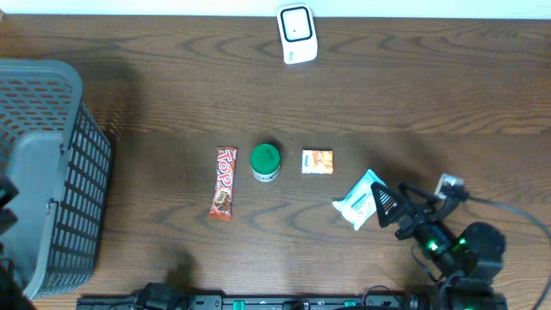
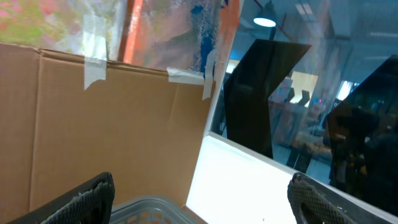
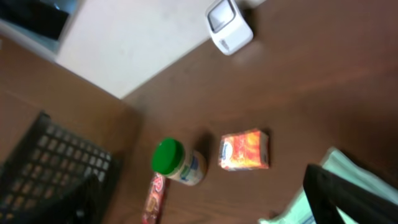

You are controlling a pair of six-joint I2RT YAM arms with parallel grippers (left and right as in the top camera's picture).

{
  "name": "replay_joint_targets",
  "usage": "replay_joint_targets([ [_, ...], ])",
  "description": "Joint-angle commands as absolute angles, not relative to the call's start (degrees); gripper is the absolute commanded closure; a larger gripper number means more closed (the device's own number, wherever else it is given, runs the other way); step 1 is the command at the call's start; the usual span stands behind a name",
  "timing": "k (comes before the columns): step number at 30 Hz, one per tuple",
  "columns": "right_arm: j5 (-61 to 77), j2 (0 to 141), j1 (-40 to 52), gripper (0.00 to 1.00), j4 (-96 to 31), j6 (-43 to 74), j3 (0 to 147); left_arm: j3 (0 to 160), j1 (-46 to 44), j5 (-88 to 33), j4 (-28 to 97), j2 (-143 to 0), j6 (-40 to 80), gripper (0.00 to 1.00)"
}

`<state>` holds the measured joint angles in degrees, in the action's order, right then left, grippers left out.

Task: Scan the item barcode
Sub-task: 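Reach right gripper to green-lidded jar and grasp it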

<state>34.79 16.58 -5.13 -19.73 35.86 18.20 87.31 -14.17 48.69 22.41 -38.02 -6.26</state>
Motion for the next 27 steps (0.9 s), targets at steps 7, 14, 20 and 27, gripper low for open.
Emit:
replay_joint_targets([
  [7,14.3,53.7,14.9,0.01,-45.3,25.8,59.6,85.9,-14.4,49.4,21.9,-36.1,-6.5,0.11],
  [14,0.4,86.0,37.6,0.01,-58.8,23.1,91.2,85.0,-14.4,48.5,21.6,-36.1,-6.4,0.1],
  [20,9.6,102.1,44.6,0.01,-57.7,22.7,101.6,85.0,-14.4,48.5,21.5,-36.0,-6.2,0.11],
  [27,14.7,109.8,43.7,0.01,-54.1,44.3,101.7,84.6,-14.4,48.5,21.5,-36.0,-5.3,0.11],
])
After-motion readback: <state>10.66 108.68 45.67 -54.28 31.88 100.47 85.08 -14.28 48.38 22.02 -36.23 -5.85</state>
